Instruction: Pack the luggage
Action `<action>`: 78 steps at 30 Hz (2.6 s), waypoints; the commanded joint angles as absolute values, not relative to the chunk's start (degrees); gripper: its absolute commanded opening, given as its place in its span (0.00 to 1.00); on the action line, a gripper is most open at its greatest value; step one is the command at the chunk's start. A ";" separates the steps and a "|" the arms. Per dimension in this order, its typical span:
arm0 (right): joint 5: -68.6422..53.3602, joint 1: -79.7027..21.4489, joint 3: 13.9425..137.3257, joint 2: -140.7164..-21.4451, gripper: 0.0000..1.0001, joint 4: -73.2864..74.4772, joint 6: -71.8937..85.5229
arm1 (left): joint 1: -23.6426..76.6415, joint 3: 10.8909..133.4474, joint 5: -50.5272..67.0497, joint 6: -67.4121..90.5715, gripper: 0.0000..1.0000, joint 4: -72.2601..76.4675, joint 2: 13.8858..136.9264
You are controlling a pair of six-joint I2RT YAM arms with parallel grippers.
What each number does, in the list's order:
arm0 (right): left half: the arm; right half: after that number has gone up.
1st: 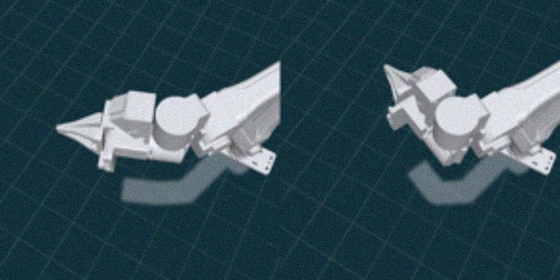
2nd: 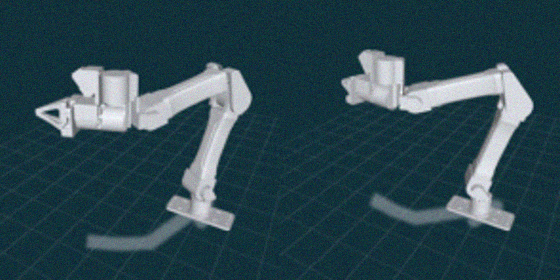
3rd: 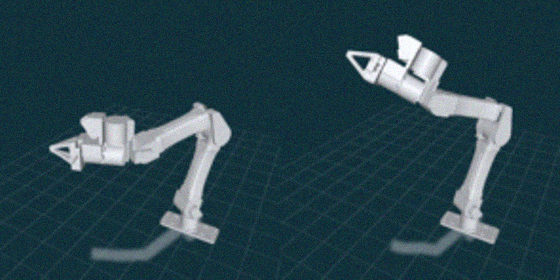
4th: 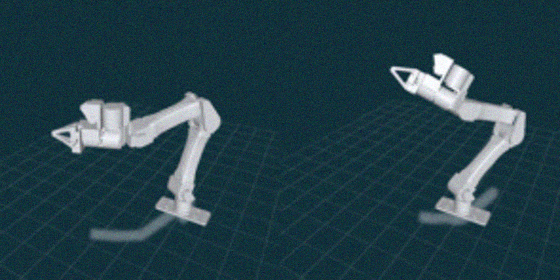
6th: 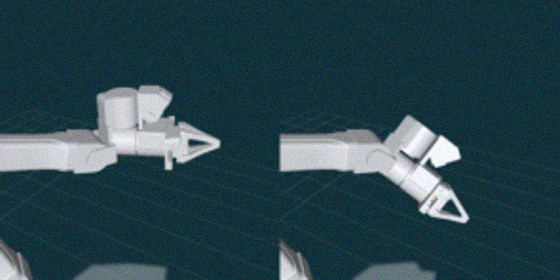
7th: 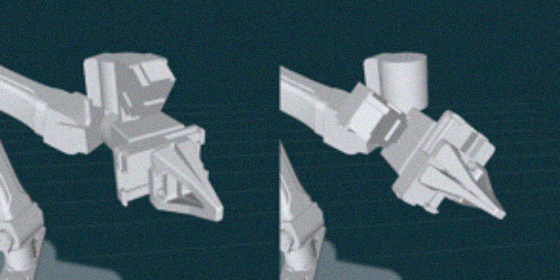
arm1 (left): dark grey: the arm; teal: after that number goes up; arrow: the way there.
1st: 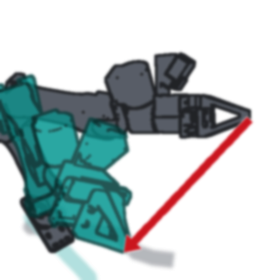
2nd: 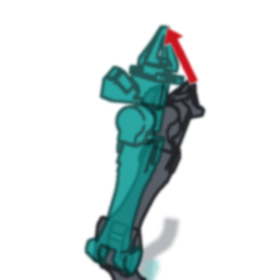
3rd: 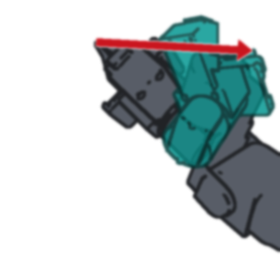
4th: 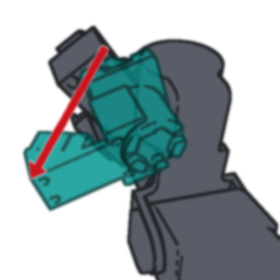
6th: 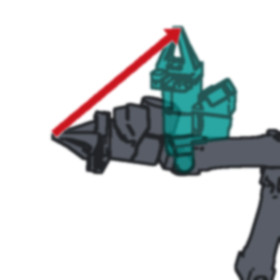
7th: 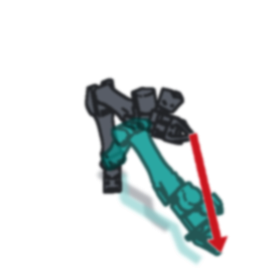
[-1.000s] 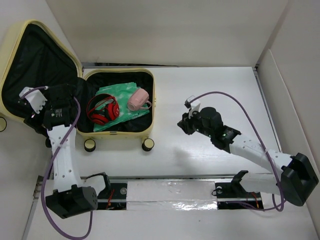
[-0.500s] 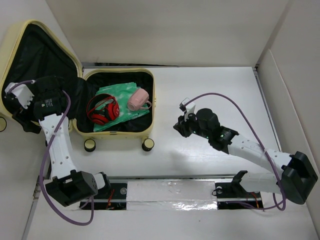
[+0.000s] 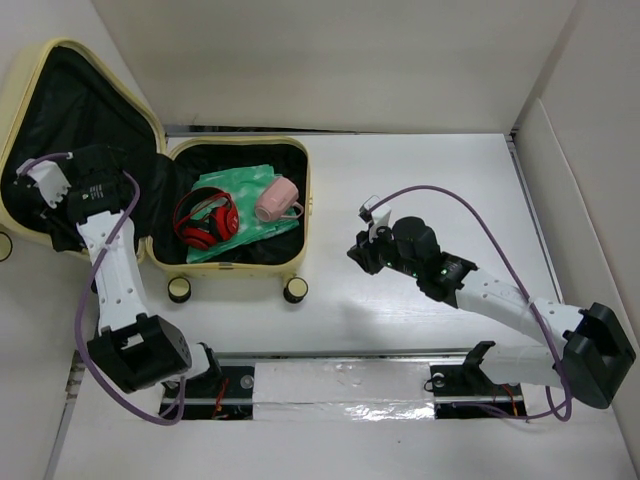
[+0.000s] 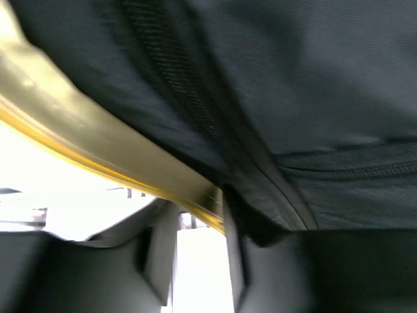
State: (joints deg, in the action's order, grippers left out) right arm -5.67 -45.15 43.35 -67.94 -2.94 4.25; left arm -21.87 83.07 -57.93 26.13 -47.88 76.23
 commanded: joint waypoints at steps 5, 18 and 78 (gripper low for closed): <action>-2.55 -45.62 45.70 -67.94 0.23 -3.43 3.43 | -27.96 83.42 -42.99 25.93 0.00 -43.69 74.98; -3.08 -45.62 46.23 -70.40 0.22 -3.52 4.04 | 2.34 80.67 -46.75 26.27 0.00 -38.58 67.94; 5.18 -37.09 39.38 -62.76 0.07 -8.35 8.79 | -19.51 85.97 -21.80 27.42 0.68 -23.20 101.16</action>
